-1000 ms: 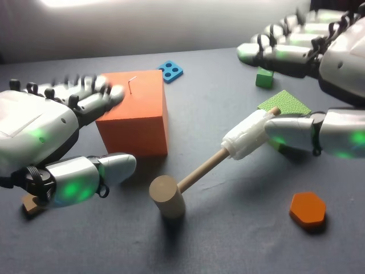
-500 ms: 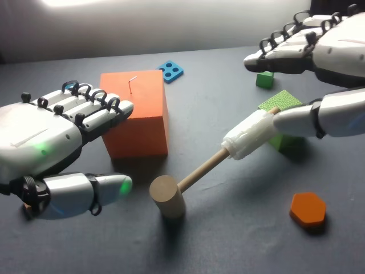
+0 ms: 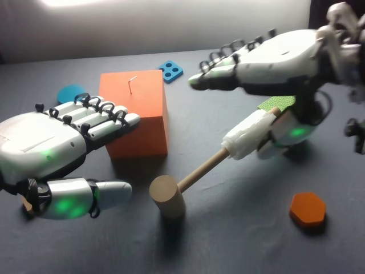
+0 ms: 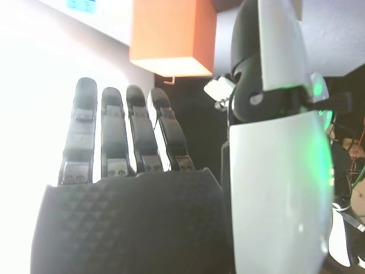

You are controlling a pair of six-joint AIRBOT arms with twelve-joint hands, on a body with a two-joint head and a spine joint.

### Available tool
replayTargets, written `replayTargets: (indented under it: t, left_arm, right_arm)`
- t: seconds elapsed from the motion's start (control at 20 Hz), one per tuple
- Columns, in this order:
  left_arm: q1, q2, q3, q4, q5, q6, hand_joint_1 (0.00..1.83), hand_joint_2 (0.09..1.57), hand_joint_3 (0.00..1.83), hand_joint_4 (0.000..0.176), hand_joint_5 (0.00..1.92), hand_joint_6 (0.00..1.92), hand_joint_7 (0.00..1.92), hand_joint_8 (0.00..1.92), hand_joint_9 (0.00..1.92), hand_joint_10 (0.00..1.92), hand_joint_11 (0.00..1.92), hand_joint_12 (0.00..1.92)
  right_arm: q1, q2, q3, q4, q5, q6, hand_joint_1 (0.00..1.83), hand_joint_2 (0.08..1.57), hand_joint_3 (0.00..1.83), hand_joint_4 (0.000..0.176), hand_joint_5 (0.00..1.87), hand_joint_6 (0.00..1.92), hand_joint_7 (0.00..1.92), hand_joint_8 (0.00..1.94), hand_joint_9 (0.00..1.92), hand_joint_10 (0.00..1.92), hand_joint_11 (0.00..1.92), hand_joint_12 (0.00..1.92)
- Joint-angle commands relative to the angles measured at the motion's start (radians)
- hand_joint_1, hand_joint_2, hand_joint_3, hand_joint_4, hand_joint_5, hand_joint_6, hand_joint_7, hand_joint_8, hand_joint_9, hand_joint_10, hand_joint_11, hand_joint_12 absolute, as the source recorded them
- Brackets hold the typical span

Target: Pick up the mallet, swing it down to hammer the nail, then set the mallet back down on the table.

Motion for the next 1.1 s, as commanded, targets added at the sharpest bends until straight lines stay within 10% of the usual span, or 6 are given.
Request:
replayTargets:
  t: [0.0, 0.35, 1.05]
  left_arm:
    - [-0.006, -0.01, 0.011, 0.007, -0.115, -0.002, 0.0, 1.29, 0.01, 0.0, 0.0, 0.0, 0.0, 0.0, 0.0, 0.0, 0.0, 0.0]
    - [0.0, -0.039, 0.063, 0.007, -0.112, 0.009, 0.0, 1.29, 0.0, 0.0, 0.0, 0.0, 0.0, 0.0, 0.0, 0.0, 0.0, 0.0]
    - [-0.005, -0.087, 0.125, -0.02, -0.127, 0.016, 0.0, 1.3, 0.01, 0.0, 0.0, 0.0, 0.0, 0.0, 0.0, 0.0, 0.0, 0.0]
  right_arm:
    - [-0.01, -0.011, 0.012, -0.007, 0.119, 0.007, 1.18, 0.87, 0.0, 0.0, 0.04, 0.0, 0.01, 0.0, 0.01, 0.0, 0.0, 0.27]
    - [-0.087, -0.085, 0.107, -0.069, 0.096, 0.007, 1.37, 0.97, 0.01, 0.0, 0.05, 0.0, 0.05, 0.0, 0.09, 0.01, 0.0, 0.67]
    - [-0.213, -0.26, 0.295, -0.073, 0.185, -0.056, 1.32, 0.96, 0.0, 0.0, 0.03, 0.0, 0.03, 0.0, 0.04, 0.0, 0.0, 0.45]
